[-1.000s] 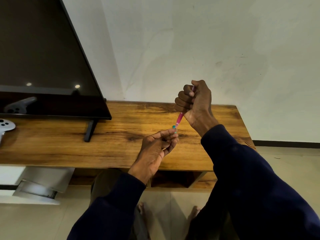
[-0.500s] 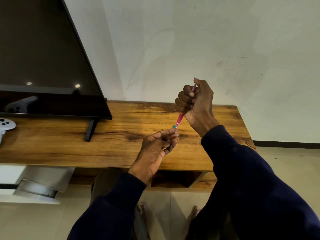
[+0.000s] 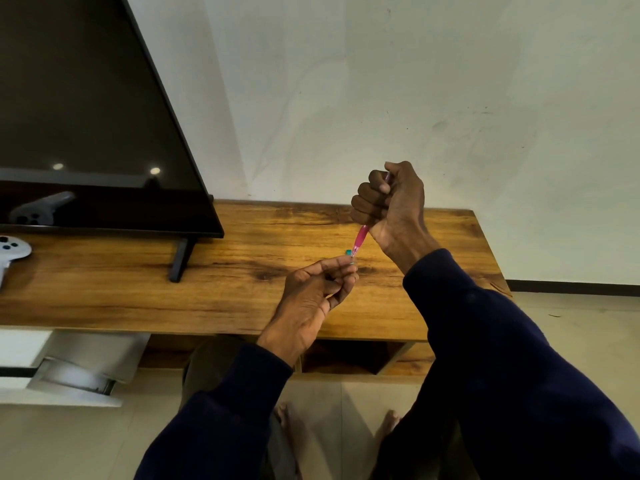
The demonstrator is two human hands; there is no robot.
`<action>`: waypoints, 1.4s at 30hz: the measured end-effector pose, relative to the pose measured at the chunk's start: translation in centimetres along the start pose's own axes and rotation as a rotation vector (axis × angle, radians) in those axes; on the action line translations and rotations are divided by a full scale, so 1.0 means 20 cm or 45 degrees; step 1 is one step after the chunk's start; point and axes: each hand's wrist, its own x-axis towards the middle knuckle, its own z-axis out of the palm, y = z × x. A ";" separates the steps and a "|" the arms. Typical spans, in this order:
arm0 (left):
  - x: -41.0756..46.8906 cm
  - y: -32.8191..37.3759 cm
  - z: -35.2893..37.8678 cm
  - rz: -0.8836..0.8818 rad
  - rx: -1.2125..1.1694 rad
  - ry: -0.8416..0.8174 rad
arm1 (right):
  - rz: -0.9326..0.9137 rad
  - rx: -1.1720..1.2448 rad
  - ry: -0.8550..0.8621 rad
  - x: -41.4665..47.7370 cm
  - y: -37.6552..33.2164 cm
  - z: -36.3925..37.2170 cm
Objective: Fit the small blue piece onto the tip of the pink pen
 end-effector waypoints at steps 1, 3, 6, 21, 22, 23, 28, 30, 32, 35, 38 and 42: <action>0.00 0.00 0.00 -0.003 -0.002 0.003 | 0.000 0.006 -0.004 0.00 0.00 0.00; 0.00 0.00 0.01 -0.007 -0.007 0.004 | 0.001 0.004 -0.011 0.00 0.00 -0.01; -0.01 0.01 0.02 -0.007 -0.003 0.000 | 0.009 -0.002 -0.007 0.00 0.01 -0.01; -0.02 0.01 0.01 -0.017 -0.004 0.009 | 0.027 0.027 0.060 0.01 0.02 -0.03; -0.01 0.01 0.01 -0.017 -0.005 0.008 | 0.027 0.027 0.069 0.01 0.02 -0.03; -0.01 0.01 0.01 -0.017 -0.005 0.006 | 0.027 0.026 0.073 0.01 0.02 -0.03; -0.01 0.00 0.01 -0.026 -0.014 0.012 | 0.038 0.036 0.080 0.01 0.02 -0.04; 0.00 0.00 0.01 -0.029 -0.021 0.016 | 0.041 0.043 0.084 0.01 0.03 -0.04; 0.00 0.00 0.00 -0.027 -0.019 0.018 | 0.042 0.048 0.096 0.02 0.03 -0.04; 0.00 0.00 0.00 -0.023 -0.023 0.009 | 0.052 0.068 0.102 0.02 0.03 -0.04; 0.00 0.00 0.00 -0.023 -0.033 -0.002 | 0.065 0.102 0.076 0.02 0.03 -0.05; 0.00 -0.01 0.00 -0.025 -0.039 -0.019 | 0.081 0.139 0.057 0.02 0.05 -0.07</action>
